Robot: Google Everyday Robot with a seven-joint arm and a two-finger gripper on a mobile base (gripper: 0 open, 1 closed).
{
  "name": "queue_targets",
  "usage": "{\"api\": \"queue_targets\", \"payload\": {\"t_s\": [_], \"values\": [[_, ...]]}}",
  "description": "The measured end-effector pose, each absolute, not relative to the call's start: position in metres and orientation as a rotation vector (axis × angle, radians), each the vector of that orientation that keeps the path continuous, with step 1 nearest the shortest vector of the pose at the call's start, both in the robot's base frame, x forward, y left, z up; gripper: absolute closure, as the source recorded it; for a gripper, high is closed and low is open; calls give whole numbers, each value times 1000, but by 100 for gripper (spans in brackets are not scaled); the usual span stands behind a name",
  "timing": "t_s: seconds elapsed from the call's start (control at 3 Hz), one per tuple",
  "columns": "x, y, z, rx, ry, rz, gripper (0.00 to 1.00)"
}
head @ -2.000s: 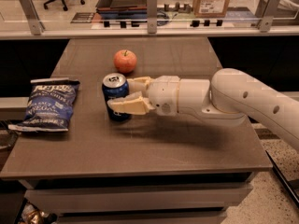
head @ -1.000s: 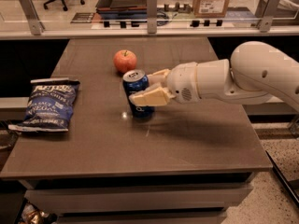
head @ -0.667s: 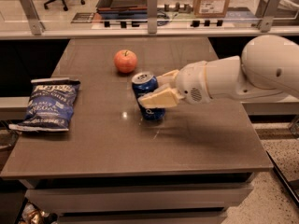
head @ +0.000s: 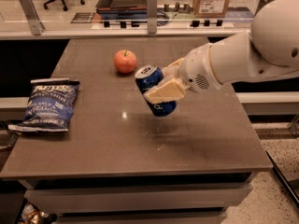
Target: Knock pepsi can over
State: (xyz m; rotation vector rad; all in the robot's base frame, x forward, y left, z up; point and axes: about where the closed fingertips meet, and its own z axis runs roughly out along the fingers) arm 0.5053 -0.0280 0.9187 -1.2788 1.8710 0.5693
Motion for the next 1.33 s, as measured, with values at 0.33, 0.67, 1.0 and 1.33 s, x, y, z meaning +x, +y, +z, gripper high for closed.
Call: {"api": "queue_targets", "payload": {"t_s": [0.33,0.67,1.0,1.33], "values": [[509,-26,931,-1345,1918,512,100],[515,-18,930,-1428,1970,467,100],[519,-8,911,-1507,2022,440,100],[518,-5,884,-1582,2096,376,100]]}}
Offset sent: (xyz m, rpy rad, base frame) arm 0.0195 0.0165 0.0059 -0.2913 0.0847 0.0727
